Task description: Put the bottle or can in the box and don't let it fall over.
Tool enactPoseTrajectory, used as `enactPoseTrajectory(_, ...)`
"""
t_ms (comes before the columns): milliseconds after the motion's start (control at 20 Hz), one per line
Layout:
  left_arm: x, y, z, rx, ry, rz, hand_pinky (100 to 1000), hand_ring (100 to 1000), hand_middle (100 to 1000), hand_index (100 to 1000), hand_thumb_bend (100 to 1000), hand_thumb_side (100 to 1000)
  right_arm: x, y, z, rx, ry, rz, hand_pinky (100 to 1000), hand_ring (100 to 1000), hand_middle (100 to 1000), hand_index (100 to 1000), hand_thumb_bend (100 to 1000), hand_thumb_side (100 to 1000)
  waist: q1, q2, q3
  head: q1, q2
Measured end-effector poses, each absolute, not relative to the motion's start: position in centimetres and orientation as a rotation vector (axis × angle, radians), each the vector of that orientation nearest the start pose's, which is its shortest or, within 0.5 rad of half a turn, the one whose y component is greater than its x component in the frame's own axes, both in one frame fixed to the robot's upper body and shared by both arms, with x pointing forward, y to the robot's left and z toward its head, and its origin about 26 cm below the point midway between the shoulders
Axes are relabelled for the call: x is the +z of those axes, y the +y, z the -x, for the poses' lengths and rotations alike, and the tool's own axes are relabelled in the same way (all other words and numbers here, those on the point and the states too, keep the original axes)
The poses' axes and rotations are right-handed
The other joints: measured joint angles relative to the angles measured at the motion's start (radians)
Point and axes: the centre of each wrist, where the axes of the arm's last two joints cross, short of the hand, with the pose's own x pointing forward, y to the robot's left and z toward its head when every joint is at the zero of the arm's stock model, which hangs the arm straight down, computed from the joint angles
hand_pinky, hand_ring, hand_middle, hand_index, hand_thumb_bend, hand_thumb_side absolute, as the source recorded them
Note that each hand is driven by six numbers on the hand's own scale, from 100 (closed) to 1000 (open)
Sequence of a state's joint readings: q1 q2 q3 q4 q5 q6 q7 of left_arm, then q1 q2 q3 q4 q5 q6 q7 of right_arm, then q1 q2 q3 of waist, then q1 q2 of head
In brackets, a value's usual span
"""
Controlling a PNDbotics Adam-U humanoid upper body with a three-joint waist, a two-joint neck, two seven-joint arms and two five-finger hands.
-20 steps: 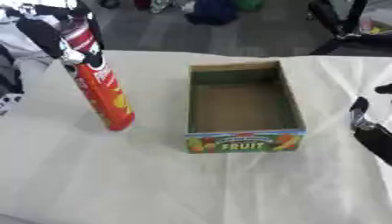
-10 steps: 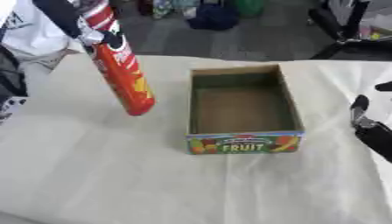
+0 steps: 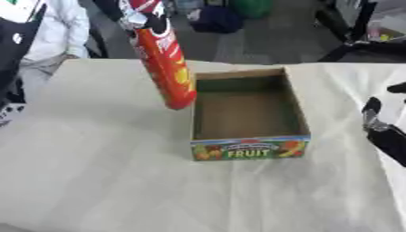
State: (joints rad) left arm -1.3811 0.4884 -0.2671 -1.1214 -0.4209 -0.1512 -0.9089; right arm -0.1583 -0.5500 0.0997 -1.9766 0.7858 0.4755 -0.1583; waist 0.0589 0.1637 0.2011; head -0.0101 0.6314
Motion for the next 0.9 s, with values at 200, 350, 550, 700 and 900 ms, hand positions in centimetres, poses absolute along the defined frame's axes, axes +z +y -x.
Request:
enactPoseTrajectory(200,43.1,16.6,-43.6,-1.891,-1.7,-0.516,169,575,518,467,138,100,16.6,-28.6,-28.5,0.636,-1.611,1.337,644,707,771,756,100,669,0.003,0.001,-0.003,-0.006,0.001)
enactPoseTrajectory(350,43.7,16.0,-43.4,-1.885,-1.721,-0.511,161,573,517,465,121,100,16.6,-28.6,-28.5,0.636,-1.612,1.337,641,706,772,756,100,669,0.008,0.002,-0.005,-0.008,0.001)
enactPoseTrajectory(550,43.8,15.2,-43.4,-1.879,-1.743,-0.491,153,570,514,462,100,100,16.8,-28.4,-28.6,0.637,-1.623,1.331,639,706,772,756,100,669,0.012,0.004,-0.015,-0.008,0.001)
enactPoseTrajectory(700,43.5,14.5,-43.5,-1.879,-1.749,-0.463,153,569,513,462,100,100,16.9,-28.3,-28.7,0.635,-1.632,1.329,638,705,772,756,100,670,0.012,0.009,-0.031,-0.004,0.0)
enactPoseTrajectory(900,42.9,13.7,-43.9,-1.883,-1.734,-0.448,157,569,511,460,100,100,17.1,-28.0,-28.8,0.635,-1.648,1.327,639,705,772,756,100,672,0.012,0.021,-0.052,0.0,-0.002)
